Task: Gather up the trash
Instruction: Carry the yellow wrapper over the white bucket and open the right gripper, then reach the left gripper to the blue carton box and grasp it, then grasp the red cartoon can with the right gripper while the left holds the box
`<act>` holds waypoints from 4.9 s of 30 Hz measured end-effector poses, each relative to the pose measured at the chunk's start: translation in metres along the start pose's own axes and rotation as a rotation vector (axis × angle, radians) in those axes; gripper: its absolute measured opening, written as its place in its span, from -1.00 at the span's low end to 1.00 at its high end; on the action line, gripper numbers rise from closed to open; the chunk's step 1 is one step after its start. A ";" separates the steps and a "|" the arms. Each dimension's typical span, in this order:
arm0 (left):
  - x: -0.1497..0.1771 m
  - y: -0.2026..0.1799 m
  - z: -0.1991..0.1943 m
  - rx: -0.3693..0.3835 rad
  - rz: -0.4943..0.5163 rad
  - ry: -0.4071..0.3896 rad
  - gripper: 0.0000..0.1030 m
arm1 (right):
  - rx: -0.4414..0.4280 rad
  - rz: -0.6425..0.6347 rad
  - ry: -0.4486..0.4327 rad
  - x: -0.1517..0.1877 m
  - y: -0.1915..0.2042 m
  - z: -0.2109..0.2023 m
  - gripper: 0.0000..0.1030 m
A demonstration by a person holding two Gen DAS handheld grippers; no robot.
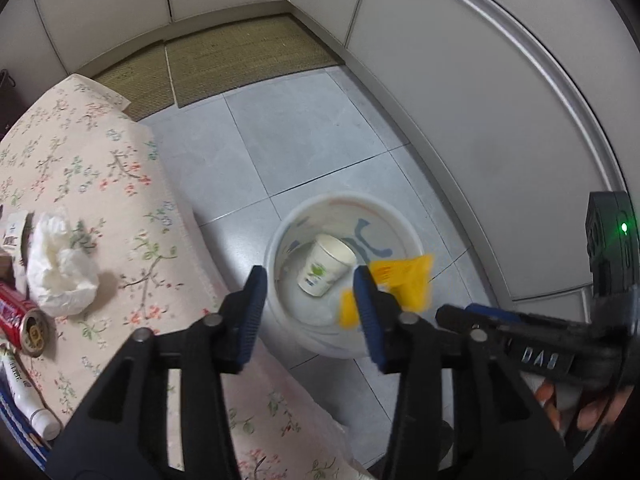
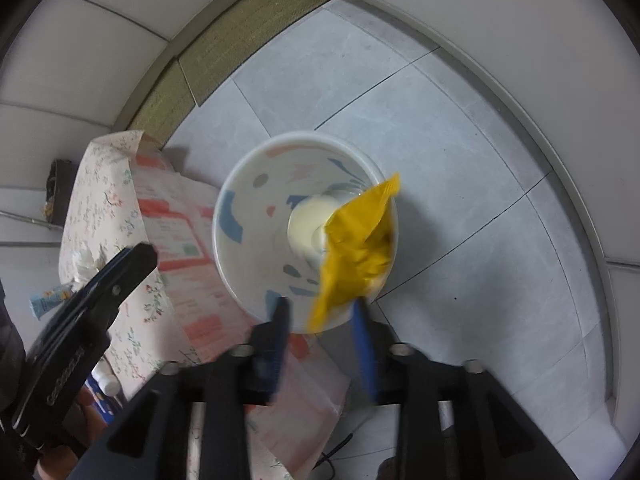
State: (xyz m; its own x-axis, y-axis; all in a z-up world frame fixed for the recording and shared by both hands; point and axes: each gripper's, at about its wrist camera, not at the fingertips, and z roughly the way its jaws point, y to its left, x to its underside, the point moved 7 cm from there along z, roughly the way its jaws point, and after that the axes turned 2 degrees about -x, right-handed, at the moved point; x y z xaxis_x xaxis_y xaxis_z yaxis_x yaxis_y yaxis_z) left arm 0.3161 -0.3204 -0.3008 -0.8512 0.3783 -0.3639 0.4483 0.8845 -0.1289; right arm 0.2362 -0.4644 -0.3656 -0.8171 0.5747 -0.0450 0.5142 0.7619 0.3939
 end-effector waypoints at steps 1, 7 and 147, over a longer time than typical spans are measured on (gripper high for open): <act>0.002 0.004 -0.007 0.002 0.000 -0.007 -0.03 | -0.006 0.003 -0.010 -0.001 0.001 -0.005 -0.07; 0.017 0.033 -0.051 0.002 -0.007 -0.048 0.21 | 0.000 -0.026 -0.051 0.001 0.012 -0.028 0.01; 0.160 0.352 -0.213 -0.121 -0.510 -0.168 -0.51 | 0.016 -1.116 -0.010 0.120 0.388 0.118 0.37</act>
State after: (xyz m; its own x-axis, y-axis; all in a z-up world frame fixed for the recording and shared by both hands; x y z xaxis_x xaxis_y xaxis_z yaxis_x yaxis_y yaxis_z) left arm 0.2793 0.1101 -0.2082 -0.8926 -0.1464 -0.4264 -0.0525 0.9731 -0.2243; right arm 0.3680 -0.0646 -0.3263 -0.8207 -0.4325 -0.3734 -0.5039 0.8559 0.1161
